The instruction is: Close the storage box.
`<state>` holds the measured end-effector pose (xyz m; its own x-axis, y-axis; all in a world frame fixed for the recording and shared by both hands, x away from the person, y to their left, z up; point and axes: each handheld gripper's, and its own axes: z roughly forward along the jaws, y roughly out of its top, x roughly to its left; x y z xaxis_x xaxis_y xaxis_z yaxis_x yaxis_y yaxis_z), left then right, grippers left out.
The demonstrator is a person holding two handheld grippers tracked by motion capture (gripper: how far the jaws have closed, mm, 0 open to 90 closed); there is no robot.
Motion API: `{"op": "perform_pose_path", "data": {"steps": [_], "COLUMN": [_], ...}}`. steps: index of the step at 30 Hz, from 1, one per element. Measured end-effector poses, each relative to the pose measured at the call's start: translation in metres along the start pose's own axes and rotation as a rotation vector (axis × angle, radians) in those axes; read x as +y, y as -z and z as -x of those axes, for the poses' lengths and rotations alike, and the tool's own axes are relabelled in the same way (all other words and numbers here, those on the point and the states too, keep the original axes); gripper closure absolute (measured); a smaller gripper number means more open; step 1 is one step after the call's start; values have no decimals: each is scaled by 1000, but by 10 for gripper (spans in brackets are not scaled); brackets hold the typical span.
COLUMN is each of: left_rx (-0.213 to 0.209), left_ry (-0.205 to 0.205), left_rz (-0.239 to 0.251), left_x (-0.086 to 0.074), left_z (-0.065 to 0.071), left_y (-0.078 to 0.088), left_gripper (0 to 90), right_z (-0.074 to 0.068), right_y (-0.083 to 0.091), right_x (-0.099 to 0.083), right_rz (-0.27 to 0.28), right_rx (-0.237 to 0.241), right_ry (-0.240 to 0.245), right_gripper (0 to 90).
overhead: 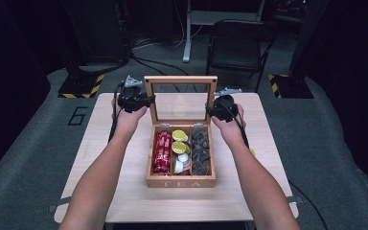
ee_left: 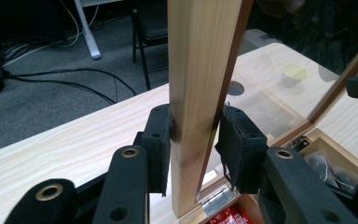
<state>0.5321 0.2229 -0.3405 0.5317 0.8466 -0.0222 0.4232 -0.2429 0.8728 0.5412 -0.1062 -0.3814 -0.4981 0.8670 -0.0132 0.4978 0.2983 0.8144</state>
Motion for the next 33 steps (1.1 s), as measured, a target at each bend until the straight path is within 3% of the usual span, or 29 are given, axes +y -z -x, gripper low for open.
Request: {"op": "perform_pose_path", "data": {"steps": [2,10,15,19,26,33], "left_rx": [-1,-1,-17,-32,-57,-73], "left_ry": [-8,-13,-24,-30,-40,-38], "left_rz": [0,20,24,29,30,28], "left_x": [-1,-6,-11,-17,-27,-33], "left_z": [0,4,7,9,14,16], "left_y": [1,5,11,18,27,31], "left_gripper": [653,650,645,639,629,623], "right_z": [0,-2,-5,-6,-10,-14], "right_y": [1,3,12,20,43,59], "right_x": [-1,-2,-6,-6,-7,-8], "right_rz": [4,2,39,47,104,109], "right_rx": [7,1,11,17,66,81], "right_ry": [-18,-5,-56,-25,-18,11], "right_gripper": [646,643,617,612,595,594]}}
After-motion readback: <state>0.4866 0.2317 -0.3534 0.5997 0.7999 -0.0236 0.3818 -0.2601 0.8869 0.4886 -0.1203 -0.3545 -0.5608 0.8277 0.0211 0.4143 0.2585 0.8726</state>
